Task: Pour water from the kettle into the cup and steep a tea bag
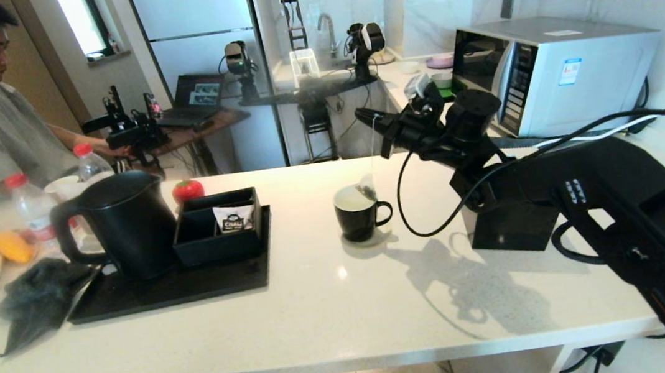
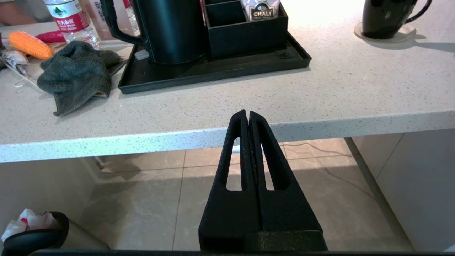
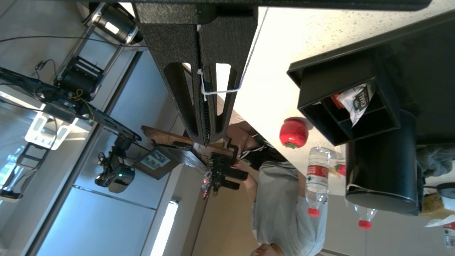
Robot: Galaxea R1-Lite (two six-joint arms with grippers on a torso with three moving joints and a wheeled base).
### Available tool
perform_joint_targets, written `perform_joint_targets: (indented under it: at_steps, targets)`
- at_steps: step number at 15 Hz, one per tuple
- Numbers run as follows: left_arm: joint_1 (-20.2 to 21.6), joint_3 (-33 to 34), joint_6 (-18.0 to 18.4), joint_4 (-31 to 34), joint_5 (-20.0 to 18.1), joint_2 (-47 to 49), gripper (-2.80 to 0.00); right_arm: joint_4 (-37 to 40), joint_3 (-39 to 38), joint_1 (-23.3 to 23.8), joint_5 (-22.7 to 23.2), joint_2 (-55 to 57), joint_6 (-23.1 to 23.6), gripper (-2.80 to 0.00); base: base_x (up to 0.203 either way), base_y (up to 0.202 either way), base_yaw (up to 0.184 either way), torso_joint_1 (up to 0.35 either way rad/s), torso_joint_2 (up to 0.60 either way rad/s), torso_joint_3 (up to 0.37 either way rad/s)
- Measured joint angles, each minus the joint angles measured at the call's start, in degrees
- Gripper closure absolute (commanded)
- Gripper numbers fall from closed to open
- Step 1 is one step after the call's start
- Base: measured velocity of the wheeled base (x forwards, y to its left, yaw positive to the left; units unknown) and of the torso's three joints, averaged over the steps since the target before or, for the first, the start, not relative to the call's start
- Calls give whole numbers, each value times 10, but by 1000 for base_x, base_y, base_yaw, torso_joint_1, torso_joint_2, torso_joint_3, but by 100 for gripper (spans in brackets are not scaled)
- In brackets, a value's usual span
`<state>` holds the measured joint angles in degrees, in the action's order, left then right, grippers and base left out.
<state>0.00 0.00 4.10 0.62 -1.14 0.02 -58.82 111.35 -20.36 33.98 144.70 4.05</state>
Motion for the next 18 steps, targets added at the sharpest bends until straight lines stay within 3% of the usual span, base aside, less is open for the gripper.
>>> perform_joint_targets:
  at_steps: [7,18]
  targets:
    - [0,0,0,0,0,0,0,4,1,43,0,-34,0,0,0,0,0,0,0,0]
    - [0,0,0,0,0,0,0,23,0,151,4,-92,-1,0,0,0,0,0,0,0]
